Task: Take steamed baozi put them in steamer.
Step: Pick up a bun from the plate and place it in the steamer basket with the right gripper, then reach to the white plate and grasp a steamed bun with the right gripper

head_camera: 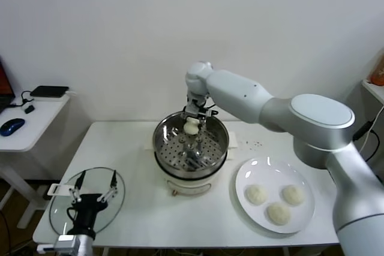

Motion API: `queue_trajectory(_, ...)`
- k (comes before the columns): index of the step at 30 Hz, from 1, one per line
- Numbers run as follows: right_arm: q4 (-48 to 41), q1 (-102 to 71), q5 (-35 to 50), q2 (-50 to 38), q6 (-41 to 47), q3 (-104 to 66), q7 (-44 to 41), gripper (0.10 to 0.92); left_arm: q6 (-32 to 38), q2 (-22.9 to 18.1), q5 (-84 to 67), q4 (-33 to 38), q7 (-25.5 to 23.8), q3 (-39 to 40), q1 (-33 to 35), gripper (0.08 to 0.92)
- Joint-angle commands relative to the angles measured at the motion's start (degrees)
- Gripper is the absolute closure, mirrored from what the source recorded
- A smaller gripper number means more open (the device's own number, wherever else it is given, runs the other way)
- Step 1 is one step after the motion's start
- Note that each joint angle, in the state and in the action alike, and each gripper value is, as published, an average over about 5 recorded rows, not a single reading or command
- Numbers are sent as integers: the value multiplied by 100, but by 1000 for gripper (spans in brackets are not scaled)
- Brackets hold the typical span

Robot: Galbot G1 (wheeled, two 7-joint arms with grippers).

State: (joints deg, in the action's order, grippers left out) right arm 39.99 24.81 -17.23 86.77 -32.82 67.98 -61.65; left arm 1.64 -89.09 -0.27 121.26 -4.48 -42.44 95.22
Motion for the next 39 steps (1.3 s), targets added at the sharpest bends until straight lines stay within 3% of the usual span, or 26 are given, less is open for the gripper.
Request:
queue_trajectory(1,-246,-146,-362,98,-141,-214,10,430,0,1,5,-5,-2,6,-3,177)
queue_trajectory(8,-464,-194,-451,196,-252,-315,36,404,4,-5,6,-19,-1,6,-8,177)
queue_trajectory(16,-495,-180,-298,176,-372,-350,-30,227,7,-14,5,-22,4,1,-4,177)
queue_trajectory(20,-321,-113,-105,44,-423,-363,-163,204,0,-12,2,-4,8,-7,-2,177)
queue_trajectory(27,1135,1122,1853,-743,-98,730,-787,202,-34,9,-21,116,12,-60,30,177)
queue_trajectory(32,2205,2025,2740,-1546,404,1267,-1001,203,-36,-23,-3,140,18,-31,38,177)
queue_trajectory(39,3072,2720,4095,-3051,2278,1993,-848,203,-18,-30,29,155,32,25,85,177)
